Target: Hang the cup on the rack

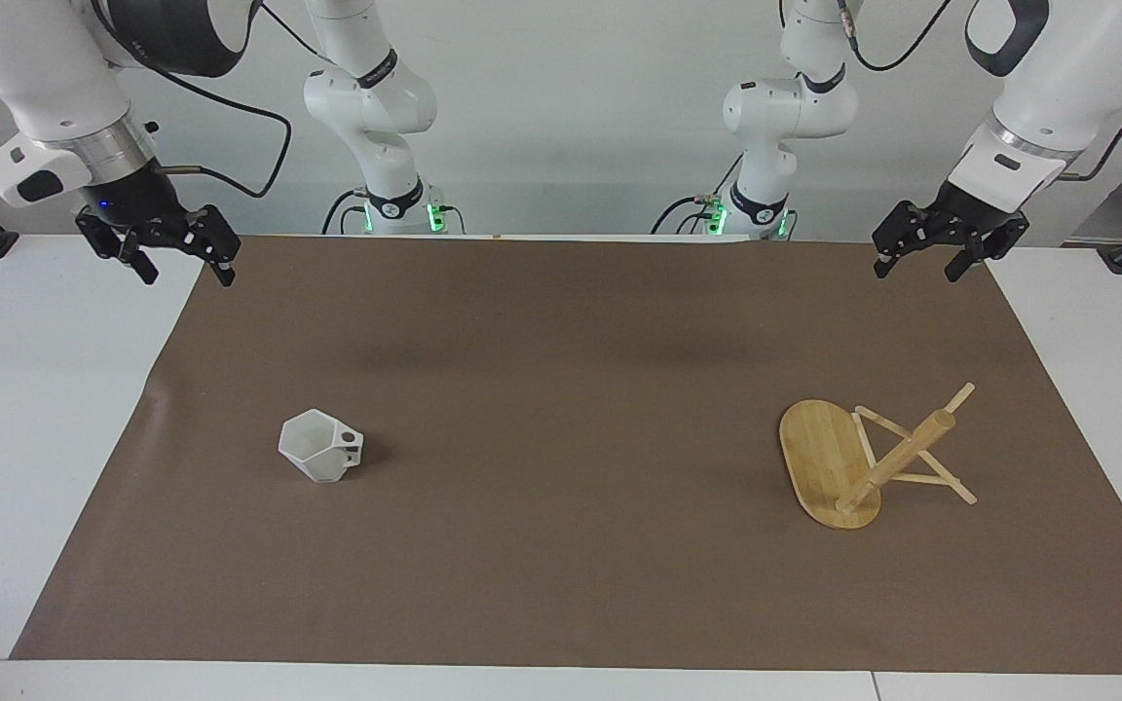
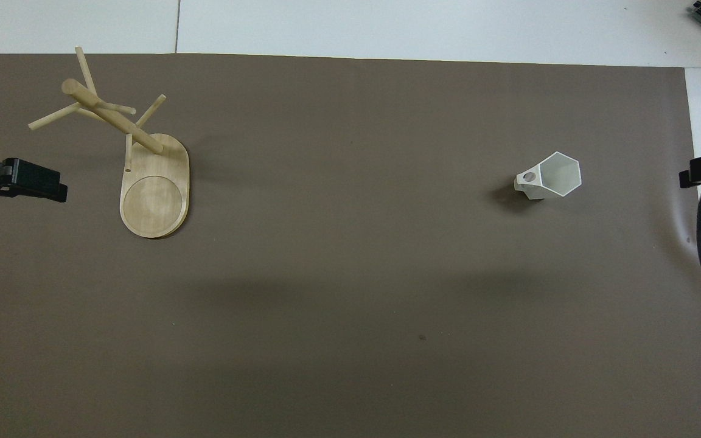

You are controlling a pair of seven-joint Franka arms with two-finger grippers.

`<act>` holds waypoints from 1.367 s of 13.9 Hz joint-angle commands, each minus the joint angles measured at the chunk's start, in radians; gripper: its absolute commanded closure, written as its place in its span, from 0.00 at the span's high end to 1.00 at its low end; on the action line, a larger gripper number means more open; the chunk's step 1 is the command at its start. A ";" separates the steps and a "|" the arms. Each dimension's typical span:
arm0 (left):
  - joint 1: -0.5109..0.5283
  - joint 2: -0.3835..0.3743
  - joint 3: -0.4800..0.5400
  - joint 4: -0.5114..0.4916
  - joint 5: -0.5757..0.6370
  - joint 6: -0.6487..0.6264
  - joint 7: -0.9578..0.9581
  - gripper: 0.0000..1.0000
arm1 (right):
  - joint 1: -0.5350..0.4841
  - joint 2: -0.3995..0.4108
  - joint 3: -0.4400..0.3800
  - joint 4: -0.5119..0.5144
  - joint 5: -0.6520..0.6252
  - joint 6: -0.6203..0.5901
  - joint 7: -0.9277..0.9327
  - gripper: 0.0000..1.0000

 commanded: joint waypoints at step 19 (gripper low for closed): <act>0.010 -0.023 -0.003 -0.024 -0.001 -0.006 0.015 1.00 | 0.020 0.195 0.031 -0.389 -0.001 0.778 0.006 1.00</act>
